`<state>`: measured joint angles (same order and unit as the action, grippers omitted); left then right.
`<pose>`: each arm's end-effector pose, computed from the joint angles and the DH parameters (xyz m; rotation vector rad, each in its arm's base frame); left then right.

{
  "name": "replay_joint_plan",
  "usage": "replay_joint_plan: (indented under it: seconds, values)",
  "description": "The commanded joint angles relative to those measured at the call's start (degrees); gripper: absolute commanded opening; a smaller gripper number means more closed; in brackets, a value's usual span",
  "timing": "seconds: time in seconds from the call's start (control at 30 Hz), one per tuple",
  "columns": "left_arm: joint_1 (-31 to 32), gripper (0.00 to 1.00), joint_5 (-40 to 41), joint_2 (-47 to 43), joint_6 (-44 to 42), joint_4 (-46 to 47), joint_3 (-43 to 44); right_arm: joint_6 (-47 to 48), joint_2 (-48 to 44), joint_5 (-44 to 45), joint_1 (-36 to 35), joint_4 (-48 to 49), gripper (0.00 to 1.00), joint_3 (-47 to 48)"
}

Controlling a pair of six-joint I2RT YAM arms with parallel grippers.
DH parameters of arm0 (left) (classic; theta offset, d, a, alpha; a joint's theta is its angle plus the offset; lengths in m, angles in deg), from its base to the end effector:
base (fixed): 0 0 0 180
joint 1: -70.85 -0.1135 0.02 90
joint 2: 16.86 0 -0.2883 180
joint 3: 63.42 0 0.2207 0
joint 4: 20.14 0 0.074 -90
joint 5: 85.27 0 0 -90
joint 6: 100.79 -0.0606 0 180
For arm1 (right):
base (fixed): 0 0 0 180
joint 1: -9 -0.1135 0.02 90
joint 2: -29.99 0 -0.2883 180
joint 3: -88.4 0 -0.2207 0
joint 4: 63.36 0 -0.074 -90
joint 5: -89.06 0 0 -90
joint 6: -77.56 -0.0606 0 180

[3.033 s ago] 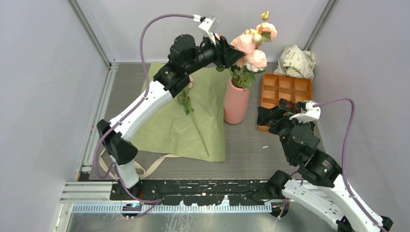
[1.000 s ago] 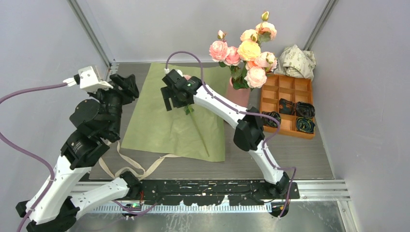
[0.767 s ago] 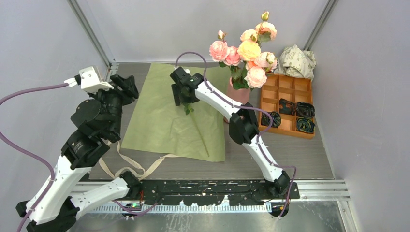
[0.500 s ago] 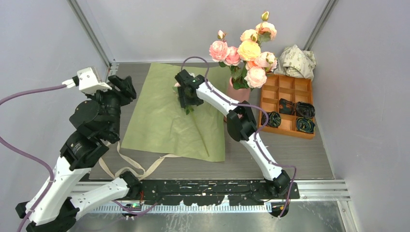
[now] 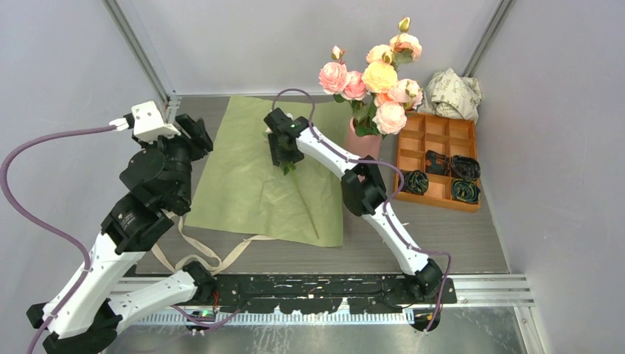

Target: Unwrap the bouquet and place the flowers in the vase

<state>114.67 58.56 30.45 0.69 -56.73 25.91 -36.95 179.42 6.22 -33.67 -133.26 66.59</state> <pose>0.1044 -0.0324 0.4835 -0.3409 1.4766 -0.0802 0.4103 0.3680 0.1763 -0.3753 2.6180 0.2386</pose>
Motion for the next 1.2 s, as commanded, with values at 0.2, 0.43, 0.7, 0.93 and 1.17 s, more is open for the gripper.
replay_joint_plan:
  seconds: [0.2,0.43,0.7,0.93,1.17]
  values:
    - [0.0,0.6,2.6,-2.6,-1.6,3.3,-1.8,-0.9,2.2,-1.0,-0.1,0.9,0.47,2.9]
    - [0.0,0.61,3.5,-5.3,-2.6,4.8,-3.7,-2.3,1.5,-1.1,0.0,2.0,0.29,2.7]
    - [0.0,0.61,4.1,-6.7,-3.0,4.5,-4.1,-2.0,-4.0,-1.7,0.0,3.6,0.01,2.1]
    - [0.0,0.61,4.1,-7.2,-3.0,4.1,-3.9,3.7,-16.9,0.1,-0.1,5.2,0.01,1.5]
    - [0.1,0.61,3.8,-6.8,-2.3,3.6,-3.4,10.5,-33.9,3.1,-1.1,6.7,0.01,0.1]
